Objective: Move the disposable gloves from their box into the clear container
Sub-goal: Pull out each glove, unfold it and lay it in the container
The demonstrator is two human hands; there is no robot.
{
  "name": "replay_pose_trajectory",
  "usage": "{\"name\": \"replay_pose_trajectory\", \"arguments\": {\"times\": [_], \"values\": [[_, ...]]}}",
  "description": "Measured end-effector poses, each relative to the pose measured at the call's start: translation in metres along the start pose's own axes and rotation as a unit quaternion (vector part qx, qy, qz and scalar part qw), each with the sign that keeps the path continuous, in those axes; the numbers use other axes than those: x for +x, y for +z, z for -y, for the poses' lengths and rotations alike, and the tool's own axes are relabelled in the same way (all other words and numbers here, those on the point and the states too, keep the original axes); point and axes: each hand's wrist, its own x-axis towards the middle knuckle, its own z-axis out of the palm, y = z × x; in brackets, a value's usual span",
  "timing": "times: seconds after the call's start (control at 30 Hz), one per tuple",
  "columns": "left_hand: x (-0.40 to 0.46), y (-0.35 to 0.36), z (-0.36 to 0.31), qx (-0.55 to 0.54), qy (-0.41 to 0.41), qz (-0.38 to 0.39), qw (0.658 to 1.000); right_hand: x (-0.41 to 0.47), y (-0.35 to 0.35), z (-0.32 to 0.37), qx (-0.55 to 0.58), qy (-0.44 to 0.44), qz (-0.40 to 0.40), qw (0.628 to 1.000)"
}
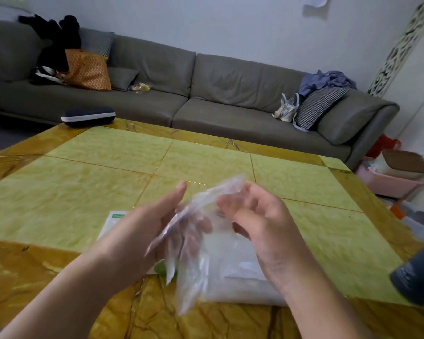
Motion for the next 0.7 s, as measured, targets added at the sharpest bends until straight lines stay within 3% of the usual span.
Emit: {"name": "replay_pose_trajectory", "arguments": {"times": [0.1,0.17,0.27,0.43,0.53,0.6,0.7], "values": [[-0.005,0.001,-0.001,0.074,0.012,0.069,0.995,0.002,-0.006,-0.005,0.004,0.002,-0.092,0.996],[-0.01,0.008,-0.005,0.112,0.042,0.049,0.992,0.001,-0.009,-0.006,-0.01,-0.003,-0.113,0.994],[-0.008,0.017,-0.005,0.174,0.091,-0.049,0.979,0.0,-0.015,-0.007,-0.035,-0.01,-0.121,0.992],[0.002,0.017,-0.002,0.104,0.083,-0.203,0.97,0.003,-0.028,-0.007,-0.04,-0.007,-0.116,0.992],[0.0,0.016,-0.005,0.079,0.089,-0.202,0.972,0.004,-0.036,-0.005,-0.083,0.019,-0.075,0.994],[-0.001,0.017,-0.004,0.102,0.075,-0.176,0.976,0.004,-0.038,-0.008,-0.17,0.025,-0.052,0.984],[0.0,0.019,-0.003,0.139,0.069,-0.131,0.979,0.005,-0.038,-0.011,-0.254,-0.023,-0.054,0.965]]}}
